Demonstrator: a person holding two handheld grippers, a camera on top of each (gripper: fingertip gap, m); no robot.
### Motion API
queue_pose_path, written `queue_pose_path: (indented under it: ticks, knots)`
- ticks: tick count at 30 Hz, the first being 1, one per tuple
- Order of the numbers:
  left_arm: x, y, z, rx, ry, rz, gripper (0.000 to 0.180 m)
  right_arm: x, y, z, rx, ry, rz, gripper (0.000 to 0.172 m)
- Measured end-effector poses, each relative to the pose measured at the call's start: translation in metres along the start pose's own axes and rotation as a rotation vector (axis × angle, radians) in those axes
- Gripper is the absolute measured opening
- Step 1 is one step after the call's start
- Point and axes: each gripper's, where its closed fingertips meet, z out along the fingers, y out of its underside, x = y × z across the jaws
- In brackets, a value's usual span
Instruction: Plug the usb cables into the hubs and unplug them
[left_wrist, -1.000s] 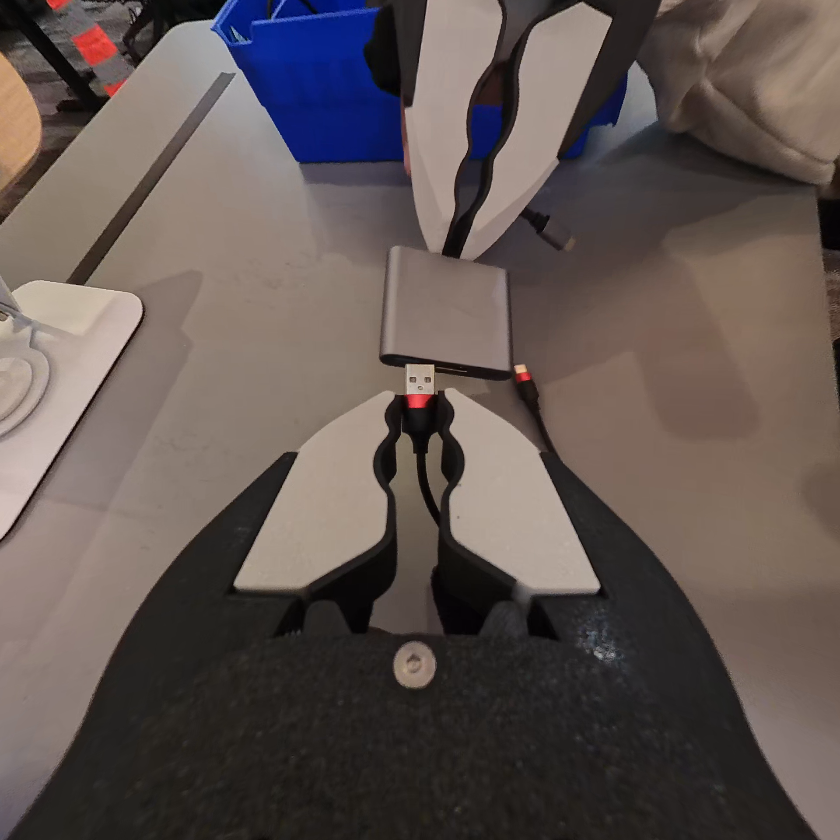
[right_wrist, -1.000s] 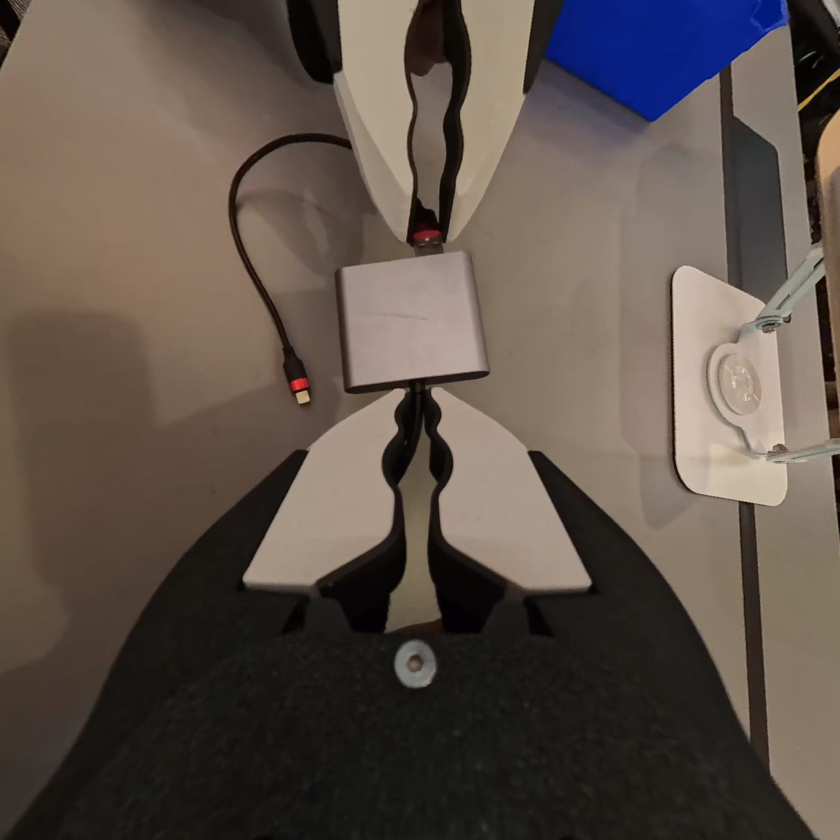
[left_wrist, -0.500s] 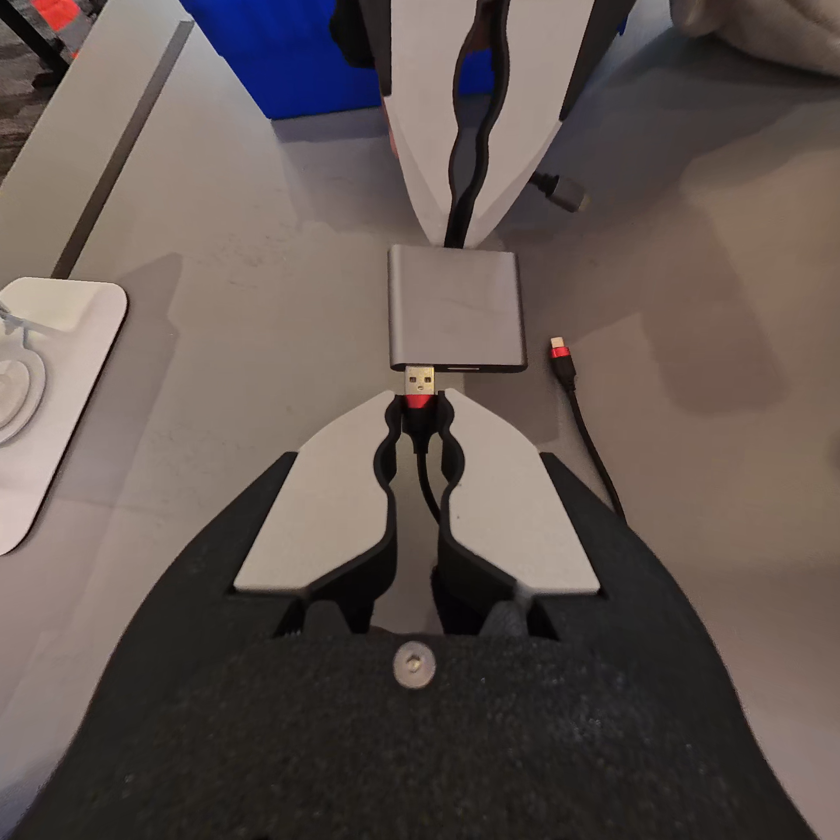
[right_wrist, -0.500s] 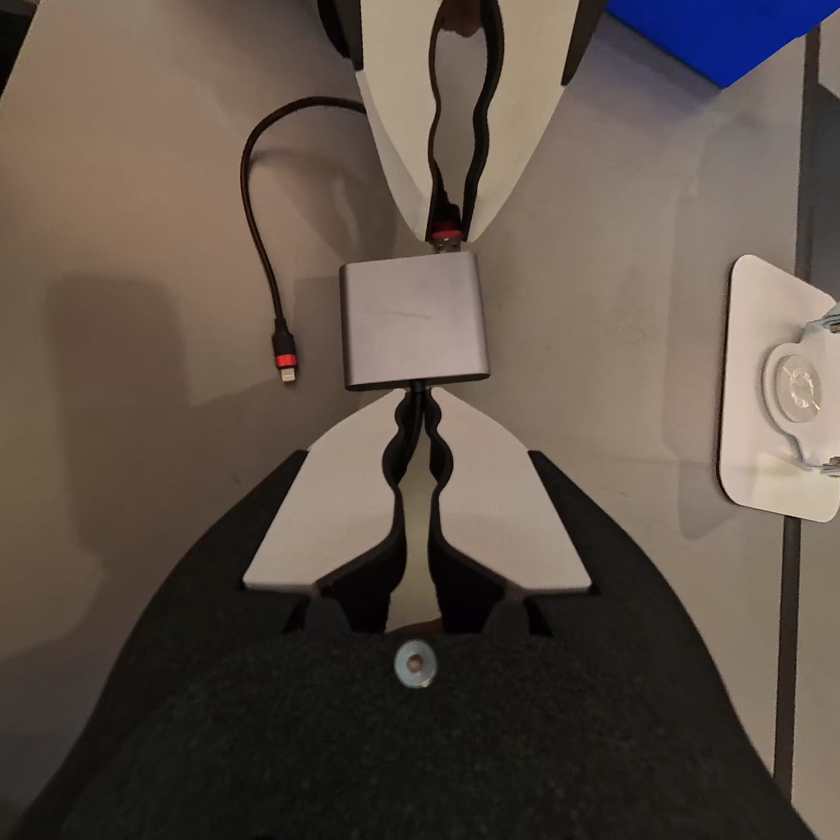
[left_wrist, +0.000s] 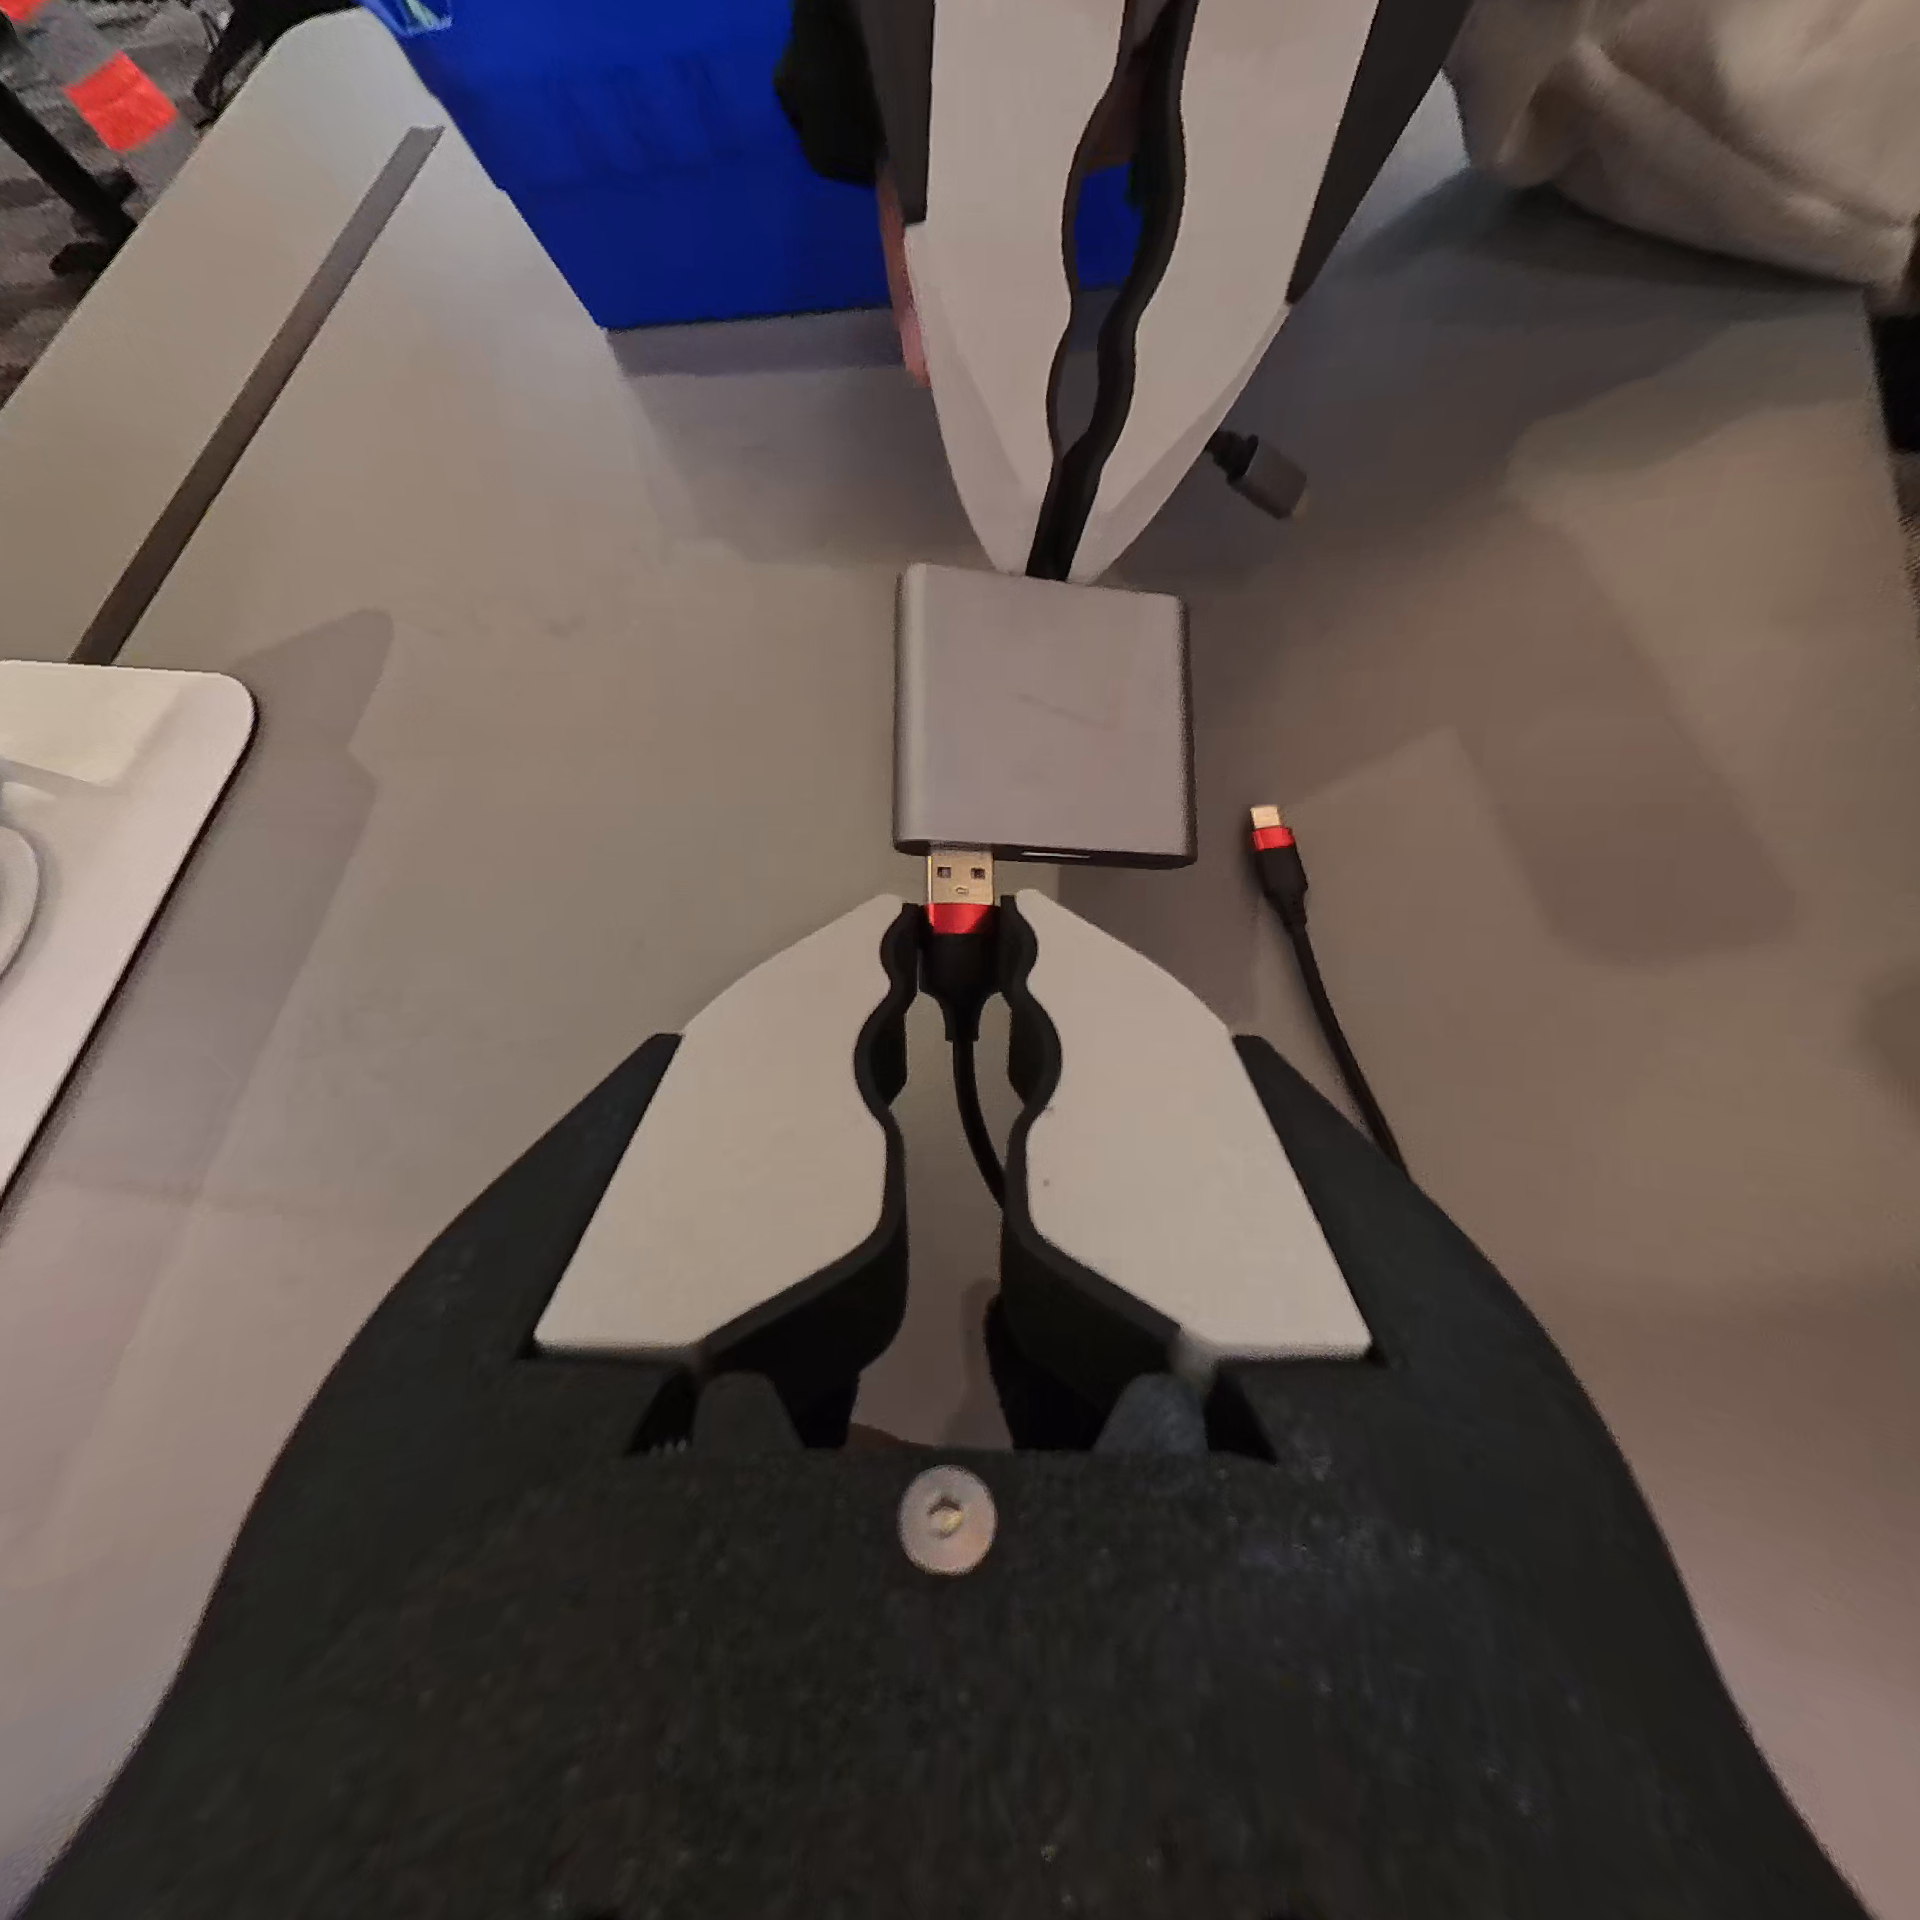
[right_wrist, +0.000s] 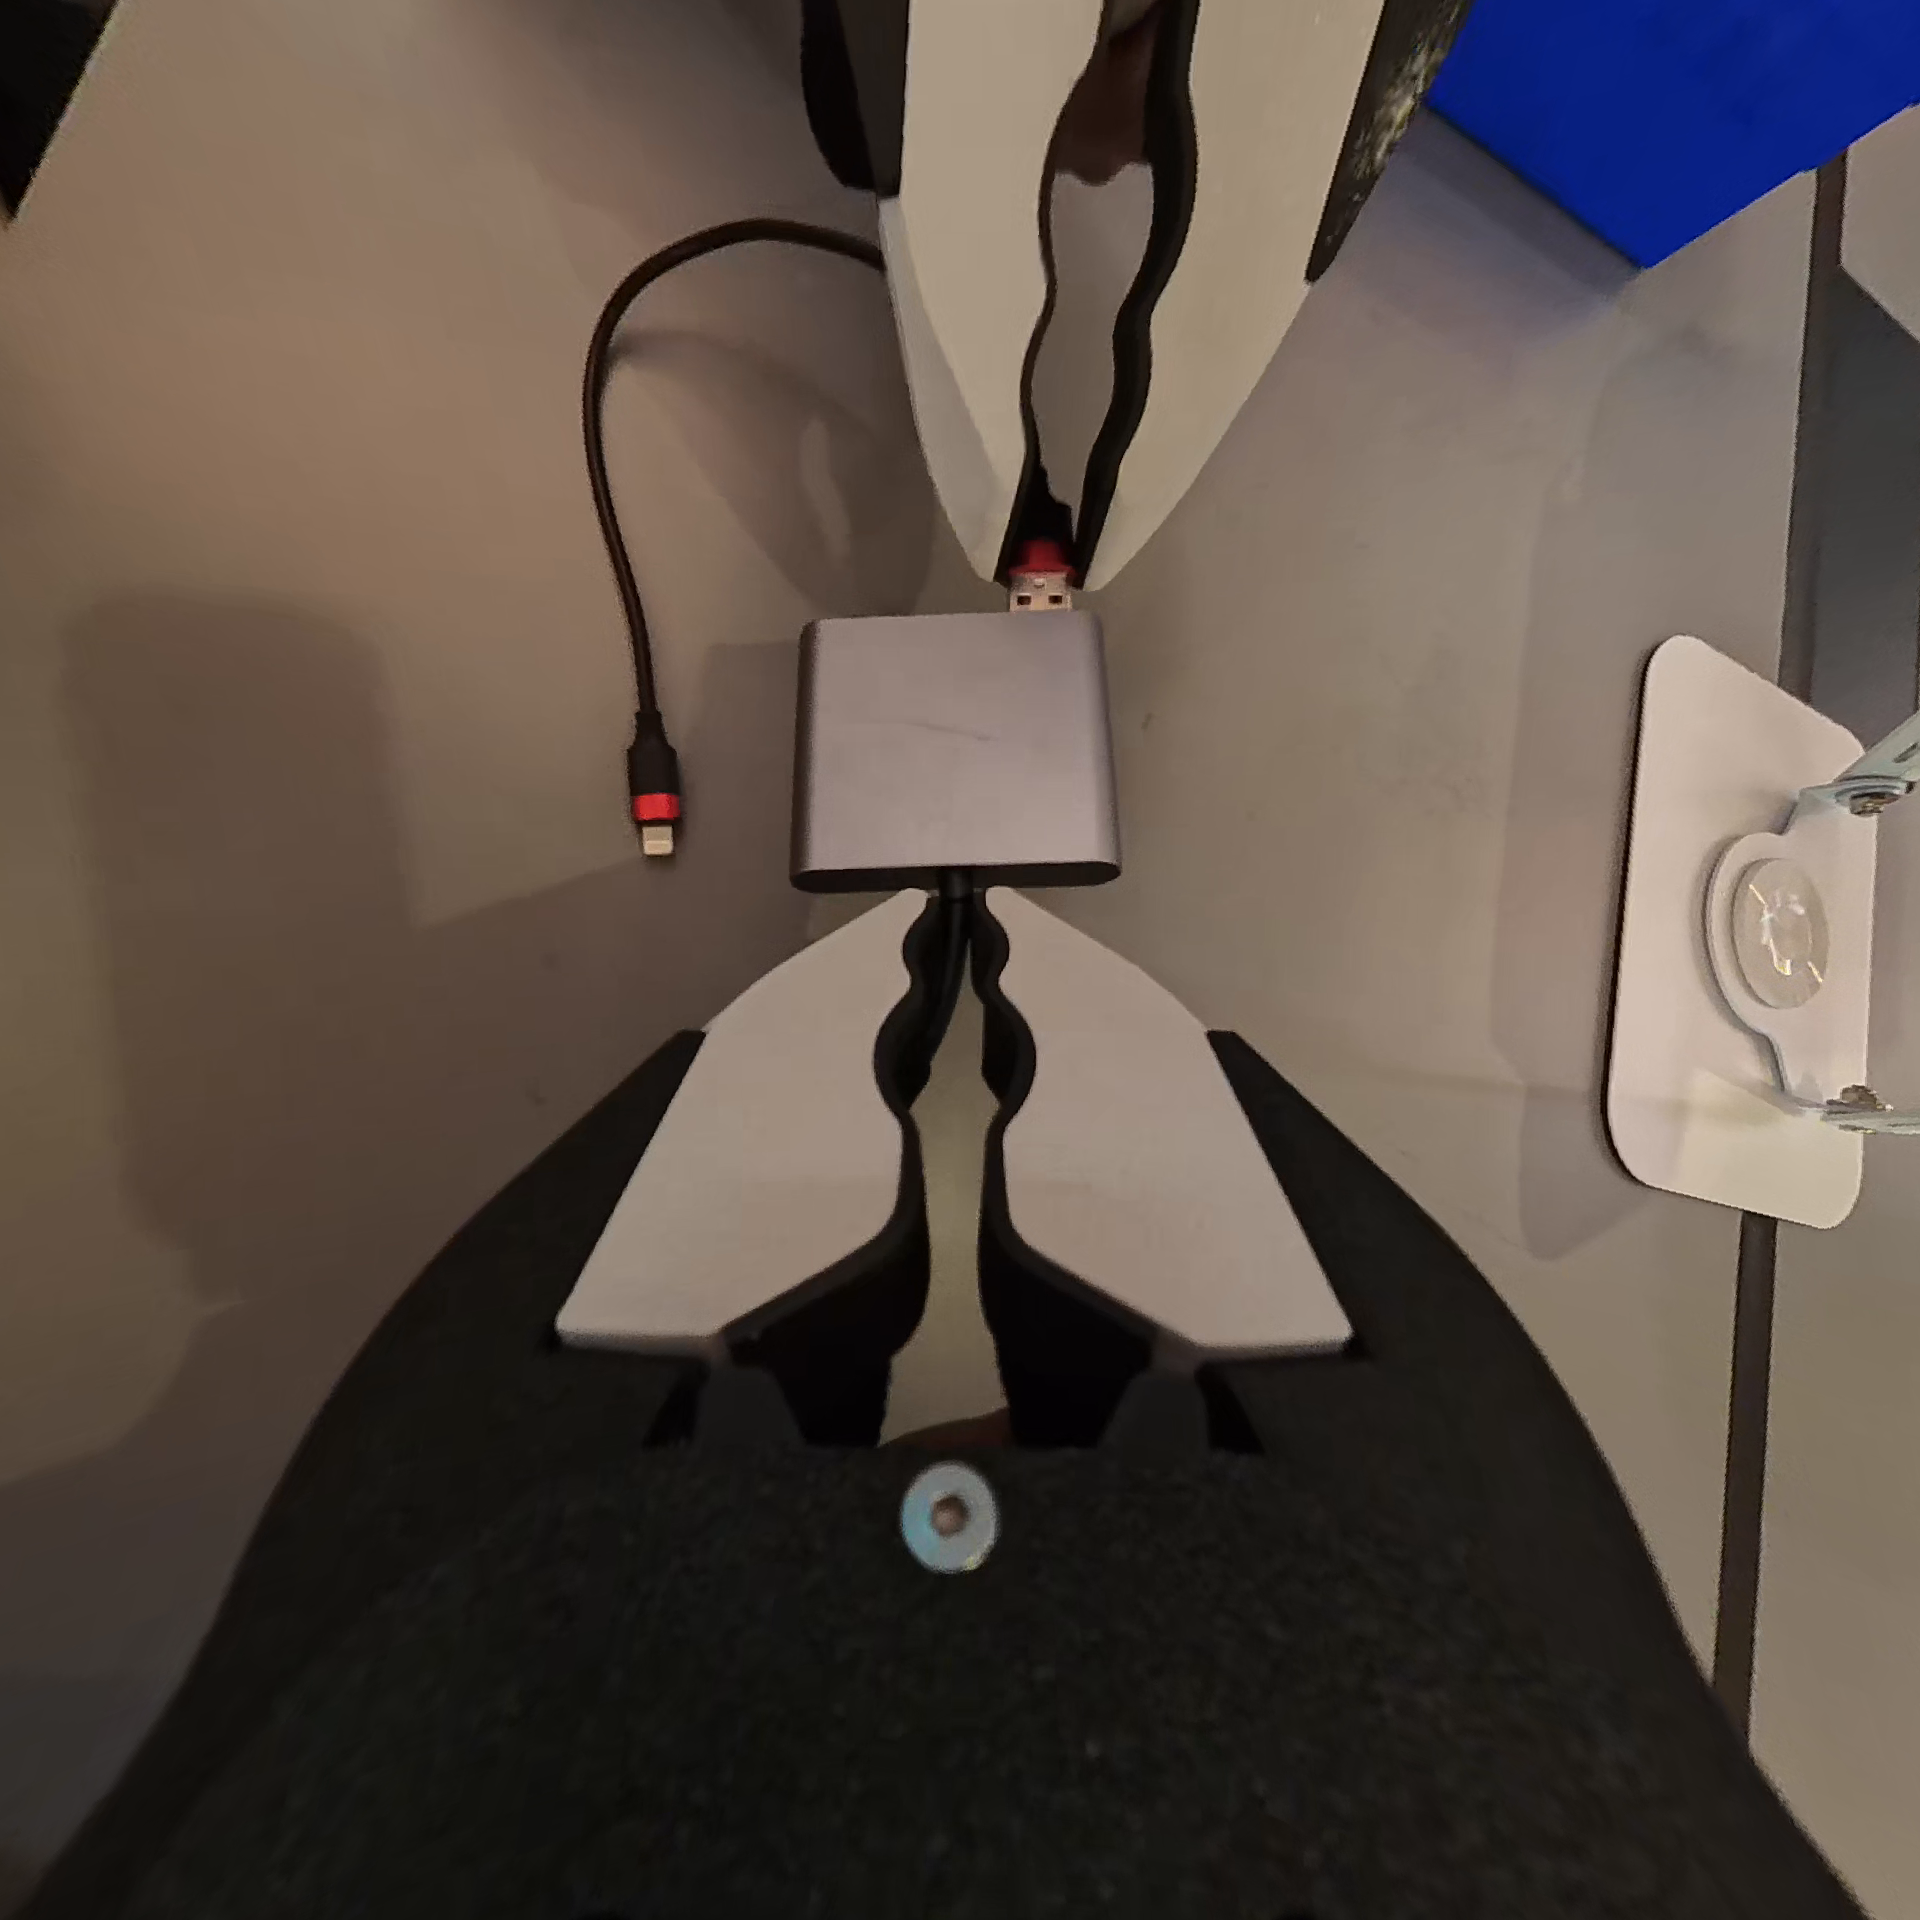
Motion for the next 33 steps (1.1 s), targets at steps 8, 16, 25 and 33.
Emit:
queue_pose_path:
  ticks: [8, 16, 25, 33]
  knots:
    - [0.000, -0.014, -0.014, 0.098, 0.023, -0.020, 0.014, 0.001, -0.004, 0.000, 0.023, -0.020, 0.087, 0.005]
    - [0.014, 0.032, -0.014, -0.089, 0.027, 0.038, 0.014, -0.014, -0.002, 0.039, -0.342, 0.095, -0.251, 0.005]
    - [0.022, 0.050, -0.018, -0.070, 0.010, 0.073, 0.014, -0.015, 0.000, 0.049, -0.388, 0.058, -0.184, 0.005]
    - [0.023, -0.001, -0.080, 0.294, 0.043, 0.000, 0.014, -0.005, -0.035, 0.013, 0.094, 0.258, -0.016, 0.004]
